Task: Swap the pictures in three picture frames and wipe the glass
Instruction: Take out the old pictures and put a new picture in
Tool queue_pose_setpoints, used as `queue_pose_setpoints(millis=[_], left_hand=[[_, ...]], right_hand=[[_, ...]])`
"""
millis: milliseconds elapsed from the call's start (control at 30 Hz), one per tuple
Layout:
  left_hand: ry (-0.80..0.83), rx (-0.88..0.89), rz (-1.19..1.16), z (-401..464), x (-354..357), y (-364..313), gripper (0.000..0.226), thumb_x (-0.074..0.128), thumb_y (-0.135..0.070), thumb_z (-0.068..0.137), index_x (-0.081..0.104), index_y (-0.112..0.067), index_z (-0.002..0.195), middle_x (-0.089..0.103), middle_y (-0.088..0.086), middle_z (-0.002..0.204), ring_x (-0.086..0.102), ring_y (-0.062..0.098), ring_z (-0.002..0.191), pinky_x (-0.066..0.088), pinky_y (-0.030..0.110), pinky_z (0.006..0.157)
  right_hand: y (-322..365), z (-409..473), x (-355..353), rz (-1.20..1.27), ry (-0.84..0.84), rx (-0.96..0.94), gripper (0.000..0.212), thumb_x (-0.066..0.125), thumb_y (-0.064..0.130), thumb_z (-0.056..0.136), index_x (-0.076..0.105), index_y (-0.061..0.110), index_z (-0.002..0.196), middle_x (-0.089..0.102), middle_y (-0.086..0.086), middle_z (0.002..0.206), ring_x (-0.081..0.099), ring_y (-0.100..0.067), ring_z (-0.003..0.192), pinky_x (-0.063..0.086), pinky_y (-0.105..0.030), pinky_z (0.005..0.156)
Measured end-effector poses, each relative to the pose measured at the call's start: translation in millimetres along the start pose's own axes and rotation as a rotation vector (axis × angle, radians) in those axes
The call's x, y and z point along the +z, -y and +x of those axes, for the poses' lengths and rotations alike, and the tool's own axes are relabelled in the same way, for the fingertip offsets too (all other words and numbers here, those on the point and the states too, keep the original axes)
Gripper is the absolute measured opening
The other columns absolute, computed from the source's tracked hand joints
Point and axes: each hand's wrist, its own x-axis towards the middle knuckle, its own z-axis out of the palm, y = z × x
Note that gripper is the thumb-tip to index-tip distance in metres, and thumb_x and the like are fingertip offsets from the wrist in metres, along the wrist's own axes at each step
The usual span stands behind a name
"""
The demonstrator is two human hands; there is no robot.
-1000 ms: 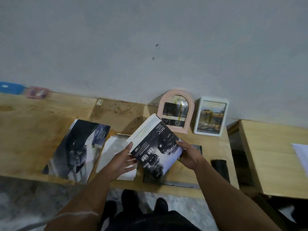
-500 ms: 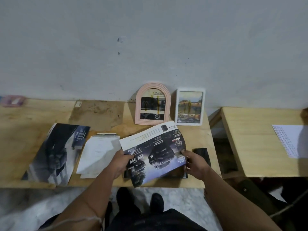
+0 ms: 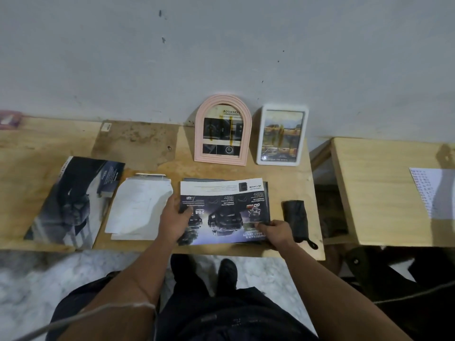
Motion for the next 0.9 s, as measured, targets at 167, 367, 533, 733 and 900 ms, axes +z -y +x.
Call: queue_pose_setpoints(millis=[167, 367, 533, 733, 900], left_hand=[[0.091, 0.044, 0.188, 2.7, -1.7, 2.6, 0.081, 0.075, -0.029, 0.092, 0.029, -0.040, 0.158, 0.056, -0.009, 0.150, 0.058, 0.019, 0.133, 0.048, 0.038, 0.107], [0.142, 0.123, 0.450, 5.4, -2.7, -0.5, 0.084, 0.075, -0.031, 0.093, 0.025, -0.034, 0.161, 0.062, 0.000, 0.142, 0.068, 0.025, 0.111, 0.054, 0.044, 0.101], [0.175, 0.145, 0.531, 6.5, -6.1, 5.2, 0.081, 0.071, -0.030, 0.095, 0.024, -0.035, 0.161, 0.068, 0.001, 0.130, 0.071, 0.021, 0.096, 0.059, 0.044, 0.092], [0.215, 0.181, 0.578, 8.1, -10.6, 9.2, 0.079, 0.071, -0.026, 0.095, 0.028, -0.032, 0.161, 0.062, 0.000, 0.142, 0.064, 0.016, 0.100, 0.056, 0.035, 0.090], [0.238, 0.205, 0.617, 8.2, -13.3, 10.8, 0.073, 0.071, -0.025, 0.095, 0.035, -0.028, 0.159, 0.050, 0.000, 0.156, 0.062, 0.025, 0.122, 0.052, 0.041, 0.102]], right_hand=[[-4.6, -0.7, -2.0, -0.217, -0.017, -0.090, 0.037, 0.070, 0.039, 0.094, 0.077, 0.004, 0.106, 0.073, -0.008, 0.098, 0.066, -0.023, 0.086, 0.051, -0.031, 0.076], [-3.6, 0.4, -10.9, -0.457, -0.028, -0.124, 0.044, 0.058, 0.043, 0.099, 0.077, 0.006, 0.113, 0.076, -0.013, 0.106, 0.063, -0.023, 0.082, 0.052, -0.031, 0.076], [-3.7, -1.1, -12.0, -0.653, -0.084, -0.115, 0.051, 0.063, 0.063, 0.088, 0.077, 0.016, 0.104, 0.076, -0.001, 0.092, 0.070, -0.021, 0.080, 0.056, -0.032, 0.069], [1.7, -12.2, -4.7, -0.695, -0.215, -0.281, 0.052, 0.063, 0.056, 0.092, 0.046, 0.025, 0.130, 0.049, -0.008, 0.129, 0.060, -0.032, 0.115, 0.055, -0.044, 0.084], [4.5, -10.3, 2.3, -1.000, -0.046, -0.348, 0.073, 0.057, 0.056, 0.096, 0.022, 0.039, 0.158, 0.014, -0.010, 0.164, 0.027, -0.039, 0.147, 0.038, -0.059, 0.112]])
